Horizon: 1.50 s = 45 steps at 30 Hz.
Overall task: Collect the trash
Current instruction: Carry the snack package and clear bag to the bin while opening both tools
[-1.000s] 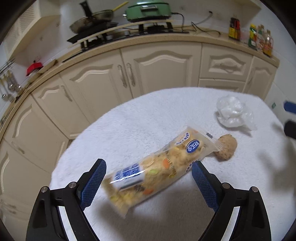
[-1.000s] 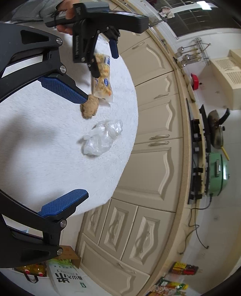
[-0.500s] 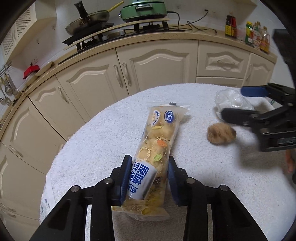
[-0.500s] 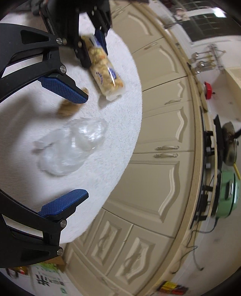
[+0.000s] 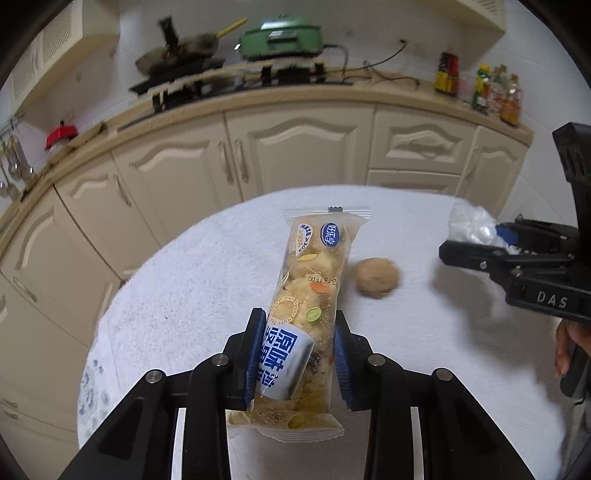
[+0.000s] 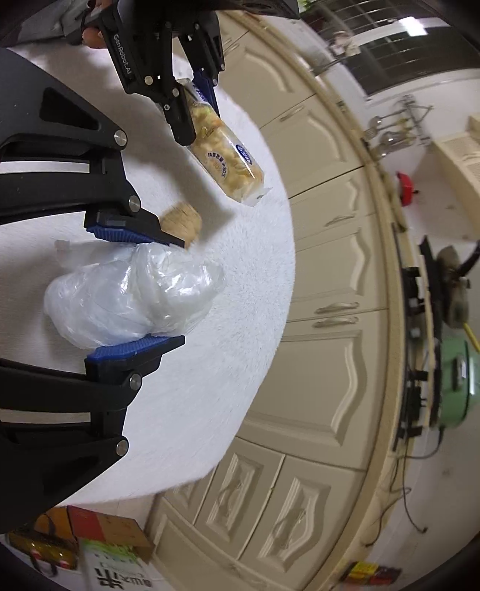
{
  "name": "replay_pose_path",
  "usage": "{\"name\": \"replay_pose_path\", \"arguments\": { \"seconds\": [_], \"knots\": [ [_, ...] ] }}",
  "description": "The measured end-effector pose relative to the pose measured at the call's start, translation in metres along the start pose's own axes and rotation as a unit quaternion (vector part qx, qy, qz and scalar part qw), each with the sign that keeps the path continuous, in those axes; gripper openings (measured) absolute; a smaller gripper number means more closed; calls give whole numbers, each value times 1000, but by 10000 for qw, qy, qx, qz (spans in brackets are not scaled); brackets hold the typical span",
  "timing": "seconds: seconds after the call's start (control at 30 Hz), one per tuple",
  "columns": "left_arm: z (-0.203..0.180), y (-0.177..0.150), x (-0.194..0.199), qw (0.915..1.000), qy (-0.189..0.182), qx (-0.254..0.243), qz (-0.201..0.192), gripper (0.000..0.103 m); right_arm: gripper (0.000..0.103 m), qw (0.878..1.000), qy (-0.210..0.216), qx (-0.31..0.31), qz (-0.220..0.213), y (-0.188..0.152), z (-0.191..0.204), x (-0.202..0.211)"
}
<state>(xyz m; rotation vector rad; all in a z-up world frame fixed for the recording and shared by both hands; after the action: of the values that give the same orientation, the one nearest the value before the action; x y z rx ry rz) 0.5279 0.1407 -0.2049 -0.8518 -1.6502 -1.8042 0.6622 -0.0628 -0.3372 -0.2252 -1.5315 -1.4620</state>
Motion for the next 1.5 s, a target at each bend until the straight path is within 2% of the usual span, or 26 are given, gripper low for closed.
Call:
{"name": "replay_pose_path", "arguments": {
  "seconds": [0.13,0.33,0.43,0.7,0.93,1.07,1.2,1.43,1.5],
  "knots": [
    [-35,1,34,9995,-144,-128,-237,30,43,9998,-51,-119,-165,-16,-2,40],
    [-122,-8,73,9963,-514,-536,-439,30,43,9984,-153,-313,-454,-51,-20,105],
    [-164,-11,80,9934,-766,-743,-428,30,43,9959,-273,-560,-657,-76,-44,144],
    [-310,-8,80,9801,-1393,-1391,-247,30,43,9843,-702,-1311,-955,-146,-128,222],
    [-430,-3,31,9650,-1807,-1891,182,30,43,9631,-1187,-2233,-924,-228,-225,255],
    [-488,-11,-20,9559,-1891,-2160,612,30,43,9486,-1344,-2754,-794,-278,-278,257],
    [-526,-22,-65,9499,-1885,-2296,969,30,43,9356,-1410,-3177,-622,-321,-317,246],
    [-577,-6,-139,9439,-1959,-2282,1361,32,43,9213,-1325,-3642,-323,-369,-359,211],
    [-590,4,-163,9441,-1891,-2331,1366,33,43,9192,-1285,-3712,-270,-377,-362,203]
  ]
}}
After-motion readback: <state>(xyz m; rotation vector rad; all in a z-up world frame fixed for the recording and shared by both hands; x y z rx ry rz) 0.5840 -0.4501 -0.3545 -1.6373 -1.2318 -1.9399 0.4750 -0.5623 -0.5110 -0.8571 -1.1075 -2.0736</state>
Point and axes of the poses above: each gripper's, at about its wrist camera, not at the fingertips, and x roughly against the way its jaws point, z to its left, y to its top, the point moved 8 cm from there along -x, roughly the way its jaws point
